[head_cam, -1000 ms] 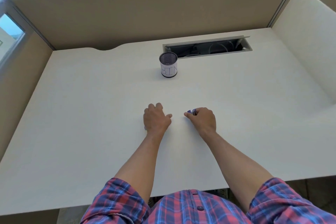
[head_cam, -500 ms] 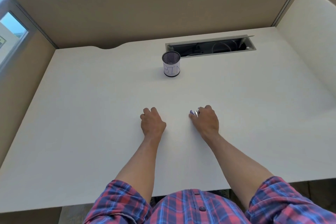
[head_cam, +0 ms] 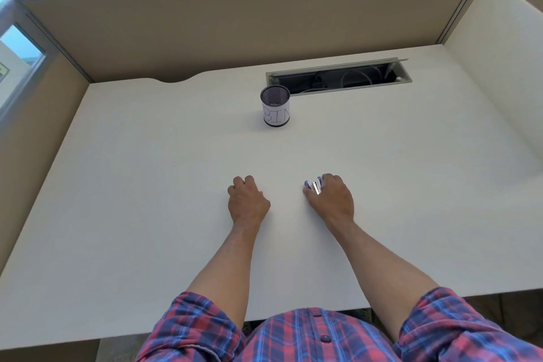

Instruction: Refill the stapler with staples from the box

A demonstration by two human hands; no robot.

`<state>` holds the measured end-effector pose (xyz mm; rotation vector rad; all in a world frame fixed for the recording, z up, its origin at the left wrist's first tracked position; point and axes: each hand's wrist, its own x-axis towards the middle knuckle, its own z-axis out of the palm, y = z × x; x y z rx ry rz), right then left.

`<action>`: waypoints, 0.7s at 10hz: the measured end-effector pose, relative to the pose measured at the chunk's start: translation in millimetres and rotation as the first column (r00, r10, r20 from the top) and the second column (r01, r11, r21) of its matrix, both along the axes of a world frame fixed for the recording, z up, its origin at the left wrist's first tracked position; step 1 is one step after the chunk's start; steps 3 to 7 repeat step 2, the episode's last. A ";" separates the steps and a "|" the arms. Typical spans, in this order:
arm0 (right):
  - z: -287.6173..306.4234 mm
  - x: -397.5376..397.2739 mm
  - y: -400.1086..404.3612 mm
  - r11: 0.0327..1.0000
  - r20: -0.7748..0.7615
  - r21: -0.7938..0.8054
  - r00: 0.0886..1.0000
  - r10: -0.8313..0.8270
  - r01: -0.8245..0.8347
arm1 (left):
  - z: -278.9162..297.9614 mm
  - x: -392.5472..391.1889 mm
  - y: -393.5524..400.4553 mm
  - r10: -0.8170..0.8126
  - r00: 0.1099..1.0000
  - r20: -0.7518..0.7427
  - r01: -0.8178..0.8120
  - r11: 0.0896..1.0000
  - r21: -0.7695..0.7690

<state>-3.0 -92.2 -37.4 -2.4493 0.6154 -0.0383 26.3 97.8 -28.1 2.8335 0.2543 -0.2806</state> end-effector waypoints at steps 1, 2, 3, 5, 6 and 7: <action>-3.9 -1.1 -0.5 1.000 0.039 0.005 0.999 -0.020 0.020 | -5.8 -1.9 2.2 -0.018 0.997 0.073 0.019 1.000 -0.013; -7.6 -1.3 -7.1 0.994 0.188 -0.092 0.982 -0.033 0.051 | -8.6 -3.7 6.1 -0.074 0.981 0.177 0.084 0.995 -0.047; -7.6 -1.3 -7.1 0.994 0.188 -0.092 0.982 -0.033 0.051 | -8.6 -3.7 6.1 -0.074 0.981 0.177 0.084 0.995 -0.047; -7.6 -1.3 -7.1 0.994 0.188 -0.092 0.982 -0.033 0.051 | -8.6 -3.7 6.1 -0.074 0.981 0.177 0.084 0.995 -0.047; -7.6 -1.3 -7.1 0.994 0.188 -0.092 0.982 -0.033 0.051 | -8.6 -3.7 6.1 -0.074 0.981 0.177 0.084 0.995 -0.047; -7.6 -1.3 -7.1 0.994 0.188 -0.092 0.982 -0.033 0.051 | -8.6 -3.7 6.1 -0.074 0.981 0.177 0.084 0.995 -0.047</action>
